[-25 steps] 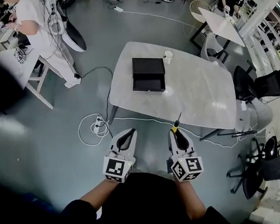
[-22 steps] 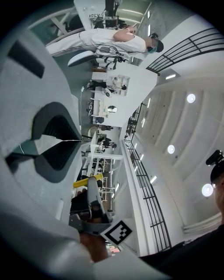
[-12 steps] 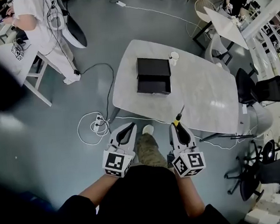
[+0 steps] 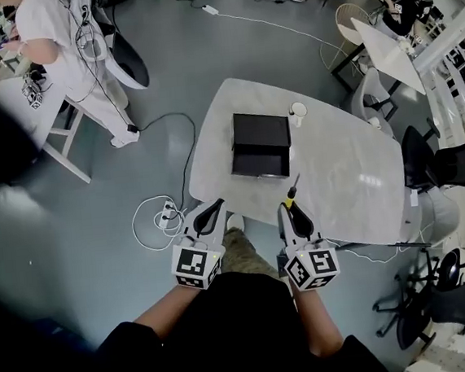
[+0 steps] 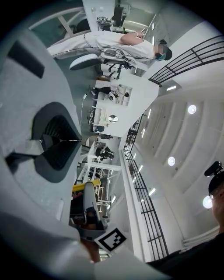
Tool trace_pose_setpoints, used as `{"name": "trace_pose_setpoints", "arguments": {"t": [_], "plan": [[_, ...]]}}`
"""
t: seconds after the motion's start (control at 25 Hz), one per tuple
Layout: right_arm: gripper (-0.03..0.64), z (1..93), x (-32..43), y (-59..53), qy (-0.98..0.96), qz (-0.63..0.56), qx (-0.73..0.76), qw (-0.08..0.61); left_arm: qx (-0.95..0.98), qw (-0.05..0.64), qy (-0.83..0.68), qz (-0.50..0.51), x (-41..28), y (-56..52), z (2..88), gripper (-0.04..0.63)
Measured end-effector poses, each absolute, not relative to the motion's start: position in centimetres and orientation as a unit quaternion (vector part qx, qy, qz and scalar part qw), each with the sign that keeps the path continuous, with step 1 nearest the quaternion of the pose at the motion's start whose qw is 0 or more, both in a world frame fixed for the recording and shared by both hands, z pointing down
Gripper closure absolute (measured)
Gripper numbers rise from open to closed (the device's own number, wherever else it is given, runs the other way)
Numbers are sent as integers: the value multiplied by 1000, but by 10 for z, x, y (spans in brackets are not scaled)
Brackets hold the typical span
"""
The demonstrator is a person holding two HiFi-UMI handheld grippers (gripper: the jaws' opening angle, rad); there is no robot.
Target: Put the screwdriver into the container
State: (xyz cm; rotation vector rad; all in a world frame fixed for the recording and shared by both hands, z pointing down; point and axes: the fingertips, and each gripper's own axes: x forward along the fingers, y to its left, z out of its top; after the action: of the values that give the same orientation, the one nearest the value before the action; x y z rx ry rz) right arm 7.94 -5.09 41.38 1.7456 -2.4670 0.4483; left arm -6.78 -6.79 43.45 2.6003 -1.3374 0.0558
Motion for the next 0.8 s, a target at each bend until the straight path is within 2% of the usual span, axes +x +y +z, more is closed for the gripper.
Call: {"name": "trace_pose_setpoints", "arguments": {"t": [0.8], "plan": [[540, 524, 127, -200, -849, 243, 447, 142, 865, 160, -468, 84, 2, -210, 503, 578]]}}
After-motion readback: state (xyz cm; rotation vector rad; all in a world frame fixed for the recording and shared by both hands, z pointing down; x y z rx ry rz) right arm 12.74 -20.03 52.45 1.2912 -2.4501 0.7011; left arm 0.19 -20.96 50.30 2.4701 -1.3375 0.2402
